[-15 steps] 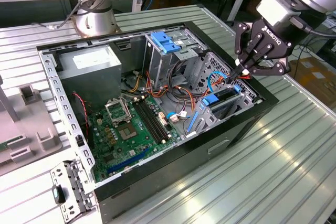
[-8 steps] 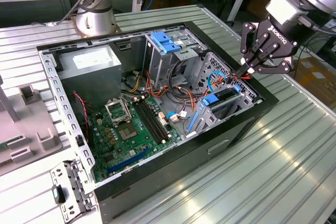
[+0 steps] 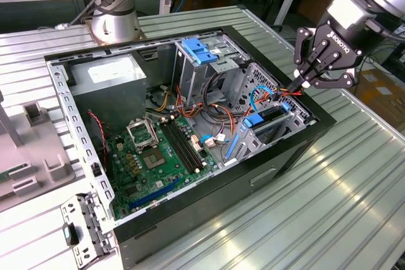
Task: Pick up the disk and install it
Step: 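Insert the disk into the insertion slot, then insert the first disk wire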
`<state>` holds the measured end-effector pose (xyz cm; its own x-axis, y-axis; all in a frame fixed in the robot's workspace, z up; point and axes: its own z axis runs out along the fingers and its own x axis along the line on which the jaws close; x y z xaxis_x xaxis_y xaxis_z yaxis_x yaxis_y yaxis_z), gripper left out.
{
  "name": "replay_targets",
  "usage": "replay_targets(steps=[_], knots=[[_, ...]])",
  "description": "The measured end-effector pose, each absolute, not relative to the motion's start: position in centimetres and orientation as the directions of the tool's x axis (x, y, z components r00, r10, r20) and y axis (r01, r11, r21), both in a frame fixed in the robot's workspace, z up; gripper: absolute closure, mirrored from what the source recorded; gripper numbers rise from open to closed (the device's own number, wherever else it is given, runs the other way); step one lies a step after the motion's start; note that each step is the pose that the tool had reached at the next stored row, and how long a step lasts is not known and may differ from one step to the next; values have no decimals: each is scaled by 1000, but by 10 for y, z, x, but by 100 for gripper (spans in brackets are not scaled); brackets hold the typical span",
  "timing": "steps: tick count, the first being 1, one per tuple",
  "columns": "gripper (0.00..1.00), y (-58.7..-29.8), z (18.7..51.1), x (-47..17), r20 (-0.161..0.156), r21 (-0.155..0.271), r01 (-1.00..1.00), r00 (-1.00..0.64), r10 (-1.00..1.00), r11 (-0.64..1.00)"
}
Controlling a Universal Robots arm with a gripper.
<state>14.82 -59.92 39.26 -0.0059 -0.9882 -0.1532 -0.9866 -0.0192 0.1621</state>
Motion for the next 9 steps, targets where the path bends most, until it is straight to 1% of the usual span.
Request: replay_targets(steps=[9], knots=[[89,-599,392,150,-153,165,-986,-6,-988,-19]])
